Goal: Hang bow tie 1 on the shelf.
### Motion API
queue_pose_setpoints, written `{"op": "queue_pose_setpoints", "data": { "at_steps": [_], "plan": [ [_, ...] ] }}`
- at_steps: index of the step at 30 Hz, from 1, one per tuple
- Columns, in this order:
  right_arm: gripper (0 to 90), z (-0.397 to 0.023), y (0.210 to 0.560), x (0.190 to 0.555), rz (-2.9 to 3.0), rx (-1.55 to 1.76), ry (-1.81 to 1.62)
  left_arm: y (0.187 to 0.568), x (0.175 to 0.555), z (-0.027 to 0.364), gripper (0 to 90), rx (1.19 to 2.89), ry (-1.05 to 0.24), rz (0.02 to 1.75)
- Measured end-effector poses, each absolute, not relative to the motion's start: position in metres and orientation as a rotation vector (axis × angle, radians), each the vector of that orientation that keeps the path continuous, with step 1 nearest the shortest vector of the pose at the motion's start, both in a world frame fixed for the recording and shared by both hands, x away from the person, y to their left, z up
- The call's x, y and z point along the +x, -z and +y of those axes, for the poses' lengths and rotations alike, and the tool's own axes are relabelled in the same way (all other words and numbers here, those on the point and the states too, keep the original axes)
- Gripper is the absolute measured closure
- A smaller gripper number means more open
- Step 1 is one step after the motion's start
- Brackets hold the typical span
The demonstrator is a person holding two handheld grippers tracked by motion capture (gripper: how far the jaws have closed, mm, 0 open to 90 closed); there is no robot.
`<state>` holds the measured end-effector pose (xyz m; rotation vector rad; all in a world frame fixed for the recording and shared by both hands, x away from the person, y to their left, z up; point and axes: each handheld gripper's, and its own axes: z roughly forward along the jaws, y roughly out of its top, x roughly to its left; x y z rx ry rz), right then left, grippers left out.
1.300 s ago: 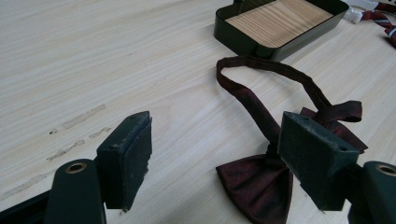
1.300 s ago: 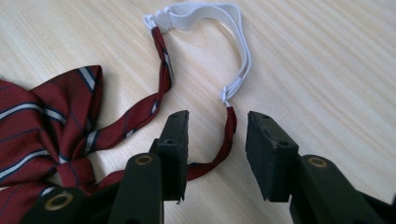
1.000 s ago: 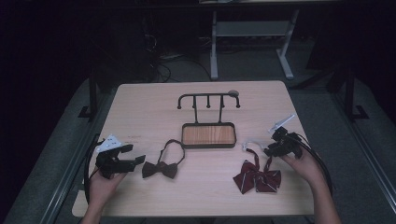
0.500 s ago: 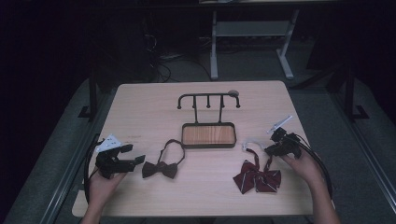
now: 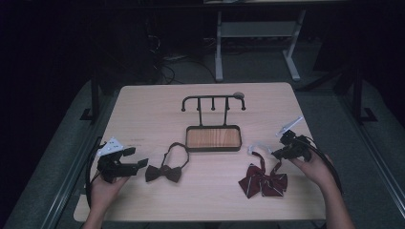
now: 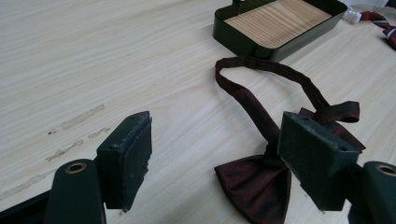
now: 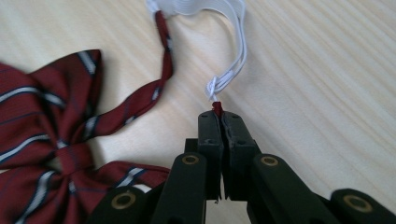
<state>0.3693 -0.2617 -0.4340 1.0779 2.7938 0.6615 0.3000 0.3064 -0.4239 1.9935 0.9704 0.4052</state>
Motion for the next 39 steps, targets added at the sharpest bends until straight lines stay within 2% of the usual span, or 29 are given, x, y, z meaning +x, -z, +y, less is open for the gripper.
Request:
{"op": "queue_pose_setpoints", "data": {
  "at_steps": [15, 39],
  "plan": [
    [86.9, -0.264, 0.401, 0.355, 2.872, 0.948, -0.743, 0.423, 0.299, 0.306, 25.6, 1.988, -0.403, 0.980],
    [86.9, -0.246, 0.331, 0.342, 2.954, 0.650, -0.824, 0.423, 0.299, 0.305, 25.6, 1.988, -0.407, 0.971]
  ]
}}
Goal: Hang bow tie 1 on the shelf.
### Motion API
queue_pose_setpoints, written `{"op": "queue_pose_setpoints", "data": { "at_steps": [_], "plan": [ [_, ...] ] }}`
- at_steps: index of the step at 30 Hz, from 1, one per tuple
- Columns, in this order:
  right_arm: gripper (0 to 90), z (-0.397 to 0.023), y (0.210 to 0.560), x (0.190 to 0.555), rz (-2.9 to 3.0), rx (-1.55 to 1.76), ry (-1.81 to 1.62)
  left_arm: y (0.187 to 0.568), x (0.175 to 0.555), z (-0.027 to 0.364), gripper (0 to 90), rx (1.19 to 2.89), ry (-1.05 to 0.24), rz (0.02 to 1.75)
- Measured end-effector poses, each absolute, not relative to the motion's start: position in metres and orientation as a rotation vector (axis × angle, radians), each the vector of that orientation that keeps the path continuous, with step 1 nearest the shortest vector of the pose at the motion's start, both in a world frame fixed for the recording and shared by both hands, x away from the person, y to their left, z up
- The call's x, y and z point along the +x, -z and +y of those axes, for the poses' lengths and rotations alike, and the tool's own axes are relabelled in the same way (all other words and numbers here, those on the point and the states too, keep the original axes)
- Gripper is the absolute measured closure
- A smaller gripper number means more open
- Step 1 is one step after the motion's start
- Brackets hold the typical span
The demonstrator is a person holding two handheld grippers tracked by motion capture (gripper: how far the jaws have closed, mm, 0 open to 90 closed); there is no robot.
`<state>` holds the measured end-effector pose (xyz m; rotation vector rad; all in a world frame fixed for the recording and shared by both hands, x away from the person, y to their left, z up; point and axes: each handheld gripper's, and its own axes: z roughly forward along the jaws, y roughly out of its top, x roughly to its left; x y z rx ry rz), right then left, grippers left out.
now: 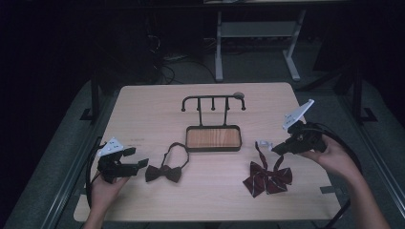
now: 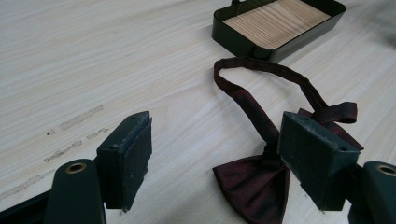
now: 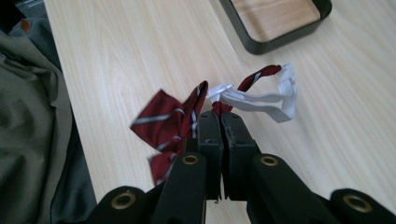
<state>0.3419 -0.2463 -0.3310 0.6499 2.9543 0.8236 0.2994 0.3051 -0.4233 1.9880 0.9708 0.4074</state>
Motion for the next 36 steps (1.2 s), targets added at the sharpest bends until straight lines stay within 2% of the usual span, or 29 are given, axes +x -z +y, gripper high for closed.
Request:
{"op": "queue_pose_setpoints", "data": {
  "at_steps": [10, 36],
  "plan": [
    [86.9, -0.222, 0.296, 0.352, 2.967, 0.533, -0.788, 0.423, 0.299, 0.305, 25.6, 1.980, -0.405, 0.971],
    [86.9, -0.181, 0.242, 0.388, 2.931, 0.439, -0.796, 0.423, 0.299, 0.306, 25.6, 1.972, -0.400, 0.969]
  ]
}}
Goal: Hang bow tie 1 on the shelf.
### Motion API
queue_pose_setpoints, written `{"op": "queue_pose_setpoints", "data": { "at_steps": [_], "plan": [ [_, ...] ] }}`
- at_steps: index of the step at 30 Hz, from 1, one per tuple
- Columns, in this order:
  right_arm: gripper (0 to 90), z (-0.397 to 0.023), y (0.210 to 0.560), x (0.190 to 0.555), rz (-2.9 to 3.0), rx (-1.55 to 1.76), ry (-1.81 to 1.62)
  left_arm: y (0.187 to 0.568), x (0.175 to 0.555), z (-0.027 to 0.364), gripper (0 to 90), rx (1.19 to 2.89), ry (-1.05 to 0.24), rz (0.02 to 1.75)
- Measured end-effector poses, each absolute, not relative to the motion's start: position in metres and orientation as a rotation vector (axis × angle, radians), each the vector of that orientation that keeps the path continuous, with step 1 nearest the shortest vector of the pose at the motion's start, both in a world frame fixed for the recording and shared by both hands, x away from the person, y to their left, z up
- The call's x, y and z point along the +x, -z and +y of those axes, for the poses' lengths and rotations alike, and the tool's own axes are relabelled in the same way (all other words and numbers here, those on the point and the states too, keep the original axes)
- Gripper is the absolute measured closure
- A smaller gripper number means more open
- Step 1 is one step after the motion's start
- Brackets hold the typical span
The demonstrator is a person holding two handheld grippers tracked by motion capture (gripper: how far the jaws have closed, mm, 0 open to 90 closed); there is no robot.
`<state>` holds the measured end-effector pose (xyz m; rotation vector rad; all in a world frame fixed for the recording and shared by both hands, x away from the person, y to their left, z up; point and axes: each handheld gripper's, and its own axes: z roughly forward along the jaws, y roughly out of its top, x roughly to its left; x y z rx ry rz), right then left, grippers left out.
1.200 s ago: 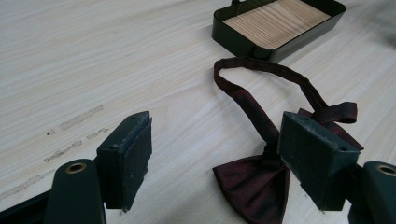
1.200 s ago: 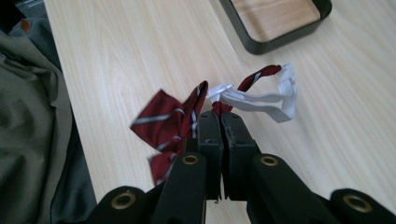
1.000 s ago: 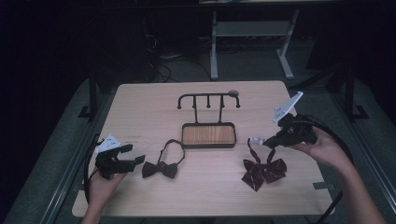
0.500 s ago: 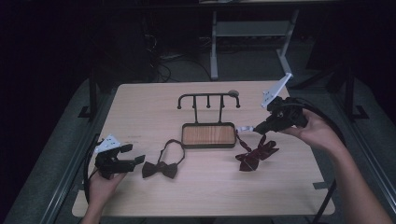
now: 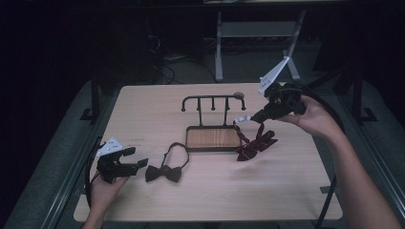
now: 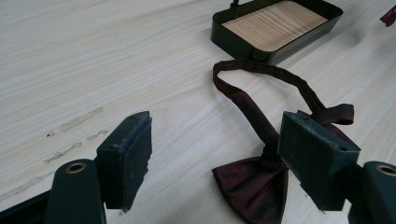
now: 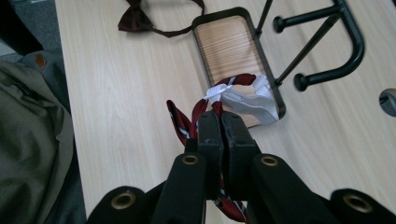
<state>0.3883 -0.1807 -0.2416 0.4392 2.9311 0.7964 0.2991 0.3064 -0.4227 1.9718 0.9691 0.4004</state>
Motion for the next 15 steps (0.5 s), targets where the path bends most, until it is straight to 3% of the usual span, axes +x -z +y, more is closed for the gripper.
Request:
{"op": "queue_pose_setpoints", "data": {
  "at_steps": [15],
  "plan": [
    [86.8, -0.172, 0.221, 0.401, 2.906, 0.440, -0.817, 0.422, 0.299, 0.307, 25.6, 1.972, -0.399, 0.968]
  ]
}}
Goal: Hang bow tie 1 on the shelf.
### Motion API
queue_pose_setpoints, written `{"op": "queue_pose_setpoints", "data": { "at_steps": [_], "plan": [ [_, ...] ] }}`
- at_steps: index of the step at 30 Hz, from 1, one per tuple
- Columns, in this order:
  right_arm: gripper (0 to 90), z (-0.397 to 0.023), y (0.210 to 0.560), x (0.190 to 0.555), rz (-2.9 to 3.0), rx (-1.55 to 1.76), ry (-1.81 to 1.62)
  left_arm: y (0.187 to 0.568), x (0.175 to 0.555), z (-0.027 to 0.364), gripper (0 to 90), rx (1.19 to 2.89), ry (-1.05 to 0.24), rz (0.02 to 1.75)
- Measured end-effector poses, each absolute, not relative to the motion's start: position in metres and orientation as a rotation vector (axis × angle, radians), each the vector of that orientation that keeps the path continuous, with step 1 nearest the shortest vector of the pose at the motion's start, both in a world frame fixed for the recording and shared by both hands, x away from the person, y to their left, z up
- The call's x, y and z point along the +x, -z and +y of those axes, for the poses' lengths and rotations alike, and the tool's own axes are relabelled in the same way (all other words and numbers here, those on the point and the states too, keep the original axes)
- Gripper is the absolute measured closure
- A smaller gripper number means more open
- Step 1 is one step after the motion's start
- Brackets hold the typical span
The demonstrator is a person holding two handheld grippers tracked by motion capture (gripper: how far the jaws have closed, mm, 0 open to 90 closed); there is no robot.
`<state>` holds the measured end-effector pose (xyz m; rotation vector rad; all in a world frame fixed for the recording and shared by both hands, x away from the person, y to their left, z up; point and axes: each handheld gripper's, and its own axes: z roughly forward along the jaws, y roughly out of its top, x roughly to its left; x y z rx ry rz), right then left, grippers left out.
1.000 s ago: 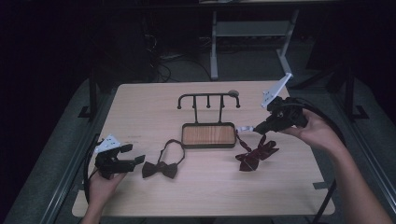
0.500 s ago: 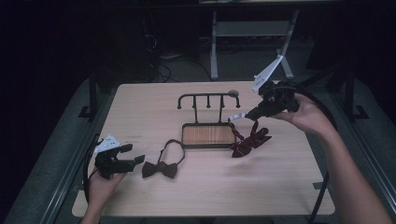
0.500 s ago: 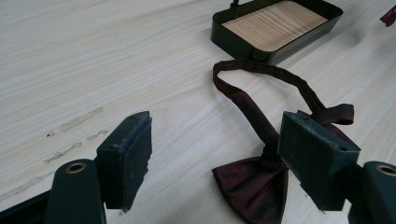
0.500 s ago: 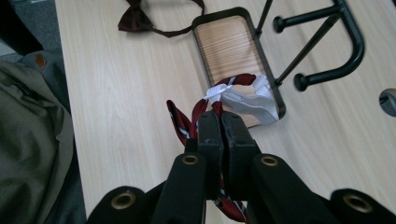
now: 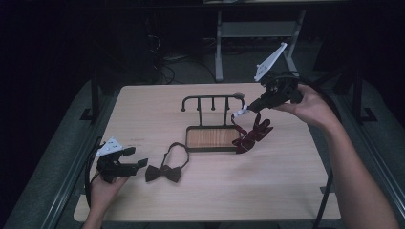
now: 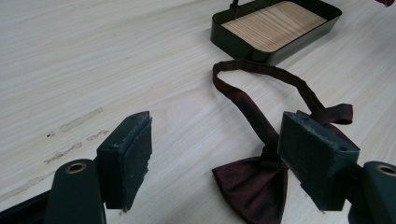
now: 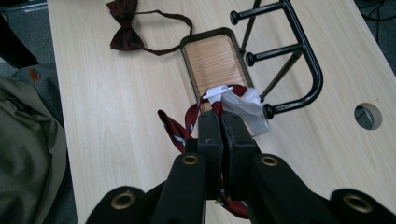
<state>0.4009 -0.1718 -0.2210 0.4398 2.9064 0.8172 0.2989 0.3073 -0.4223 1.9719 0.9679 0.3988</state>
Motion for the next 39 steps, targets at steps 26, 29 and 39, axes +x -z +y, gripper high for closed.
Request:
{"op": "queue_pose_setpoints", "data": {
  "at_steps": [26, 29, 39],
  "plan": [
    [86.7, -0.165, 0.214, 0.409, 2.887, 0.464, -0.818, 0.422, 0.298, 0.308, 25.6, 1.963, -0.396, 0.970],
    [86.6, -0.165, 0.216, 0.415, 2.889, 0.494, -0.799, 0.422, 0.298, 0.308, 25.6, 1.962, -0.395, 0.970],
    [86.5, -0.172, 0.236, 0.437, 2.897, 0.627, -0.712, 0.421, 0.298, 0.309, 25.6, 1.963, -0.397, 0.966]
  ]
}}
